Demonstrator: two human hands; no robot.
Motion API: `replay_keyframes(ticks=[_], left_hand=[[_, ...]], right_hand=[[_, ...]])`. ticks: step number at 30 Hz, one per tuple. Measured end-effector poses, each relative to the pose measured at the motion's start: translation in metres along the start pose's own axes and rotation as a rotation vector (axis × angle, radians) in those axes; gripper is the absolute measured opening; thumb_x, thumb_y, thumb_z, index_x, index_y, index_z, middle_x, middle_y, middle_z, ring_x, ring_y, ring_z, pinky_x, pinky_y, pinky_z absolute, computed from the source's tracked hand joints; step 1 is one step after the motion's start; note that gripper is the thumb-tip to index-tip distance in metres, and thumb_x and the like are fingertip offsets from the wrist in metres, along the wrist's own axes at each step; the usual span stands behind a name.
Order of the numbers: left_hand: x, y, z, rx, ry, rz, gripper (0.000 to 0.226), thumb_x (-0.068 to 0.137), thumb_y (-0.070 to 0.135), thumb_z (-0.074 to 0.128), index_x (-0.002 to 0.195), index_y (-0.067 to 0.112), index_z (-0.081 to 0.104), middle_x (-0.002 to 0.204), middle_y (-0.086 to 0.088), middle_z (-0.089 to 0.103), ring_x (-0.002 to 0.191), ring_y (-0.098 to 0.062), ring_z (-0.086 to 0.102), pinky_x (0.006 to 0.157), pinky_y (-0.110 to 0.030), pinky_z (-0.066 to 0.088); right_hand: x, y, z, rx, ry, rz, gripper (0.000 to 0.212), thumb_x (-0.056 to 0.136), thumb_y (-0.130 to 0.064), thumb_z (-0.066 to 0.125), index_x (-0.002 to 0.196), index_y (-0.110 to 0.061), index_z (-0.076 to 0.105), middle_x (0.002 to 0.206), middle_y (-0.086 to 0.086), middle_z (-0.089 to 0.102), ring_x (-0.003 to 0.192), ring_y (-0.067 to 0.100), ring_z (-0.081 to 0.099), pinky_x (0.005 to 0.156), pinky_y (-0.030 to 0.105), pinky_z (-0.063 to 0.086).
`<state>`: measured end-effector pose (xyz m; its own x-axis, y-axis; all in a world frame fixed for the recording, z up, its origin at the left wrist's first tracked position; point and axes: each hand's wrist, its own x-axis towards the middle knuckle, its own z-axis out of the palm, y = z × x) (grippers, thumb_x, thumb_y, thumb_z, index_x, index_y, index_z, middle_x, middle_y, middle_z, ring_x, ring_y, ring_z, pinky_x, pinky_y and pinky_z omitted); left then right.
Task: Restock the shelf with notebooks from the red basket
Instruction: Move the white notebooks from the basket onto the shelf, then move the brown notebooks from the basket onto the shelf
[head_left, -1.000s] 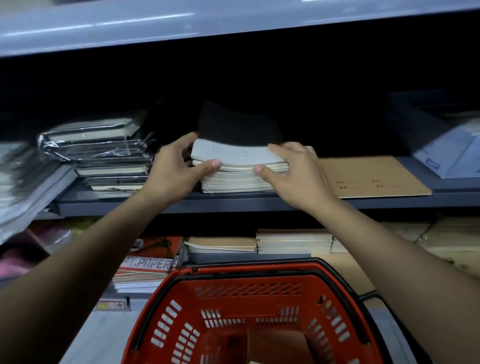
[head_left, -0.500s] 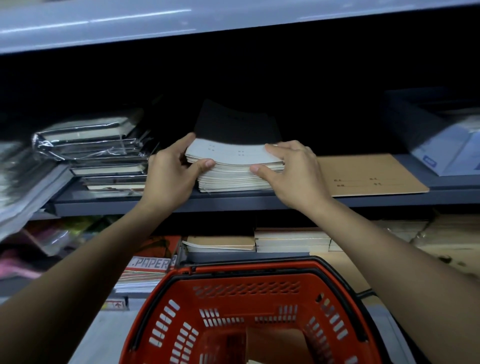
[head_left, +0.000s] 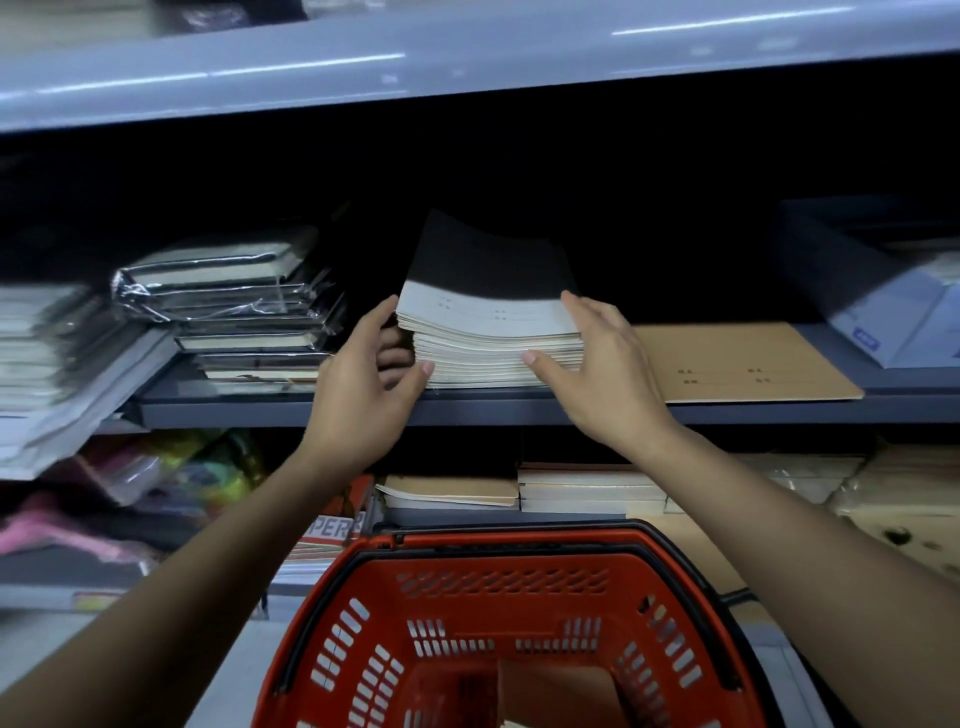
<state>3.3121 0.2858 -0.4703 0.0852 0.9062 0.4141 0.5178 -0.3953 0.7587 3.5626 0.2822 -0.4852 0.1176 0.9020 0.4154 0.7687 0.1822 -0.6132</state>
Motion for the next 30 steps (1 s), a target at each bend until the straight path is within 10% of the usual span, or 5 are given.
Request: replay_keyframes(ticks=[8, 12, 22, 30], left_hand=[[-0.039, -0.004, -0.004, 0.021, 0.038, -0.028, 0.06, 0.096, 0.014, 0.07, 0.15, 0.023, 0.045, 0.115, 0.014, 0.066, 0.101, 0.001, 0.065, 0.085, -0.016, 0.055], [-0.067, -0.012, 0.002, 0.025, -0.001, -0.049, 0.045, 0.094, 0.01, 0.071, 0.135, 0.023, 0.057, 0.101, 0.008, 0.068, 0.091, -0.009, 0.066, 0.081, -0.032, 0.059], [-0.126, -0.016, 0.017, 0.077, -0.296, -0.09, 0.035, 0.091, 0.006, 0.067, 0.117, 0.029, 0.065, 0.088, 0.016, 0.068, 0.08, -0.01, 0.066, 0.068, -0.019, 0.051], [-0.153, -0.038, 0.045, 0.194, -0.559, -0.228, 0.012, 0.089, 0.019, 0.06, 0.09, 0.02, 0.072, 0.082, -0.002, 0.074, 0.076, -0.019, 0.07, 0.071, -0.037, 0.057]], right_hand=[[-0.018, 0.006, -0.011, -0.015, -0.01, -0.027, 0.081, 0.096, -0.04, 0.071, 0.163, -0.02, 0.03, 0.158, -0.002, 0.037, 0.144, 0.015, 0.039, 0.11, 0.024, 0.031], [-0.033, 0.012, -0.017, -0.039, -0.032, -0.059, 0.079, 0.094, -0.038, 0.072, 0.16, -0.024, 0.031, 0.152, -0.003, 0.039, 0.135, 0.018, 0.047, 0.109, 0.04, 0.048], [-0.099, 0.023, -0.052, -0.126, -0.11, -0.089, 0.073, 0.096, -0.034, 0.066, 0.159, -0.018, 0.031, 0.139, -0.003, 0.04, 0.126, 0.017, 0.052, 0.103, 0.042, 0.05], [-0.152, 0.051, -0.053, -0.235, -0.316, -0.037, 0.055, 0.098, -0.036, 0.062, 0.148, -0.02, 0.048, 0.122, -0.007, 0.053, 0.115, 0.018, 0.058, 0.095, 0.037, 0.051]])
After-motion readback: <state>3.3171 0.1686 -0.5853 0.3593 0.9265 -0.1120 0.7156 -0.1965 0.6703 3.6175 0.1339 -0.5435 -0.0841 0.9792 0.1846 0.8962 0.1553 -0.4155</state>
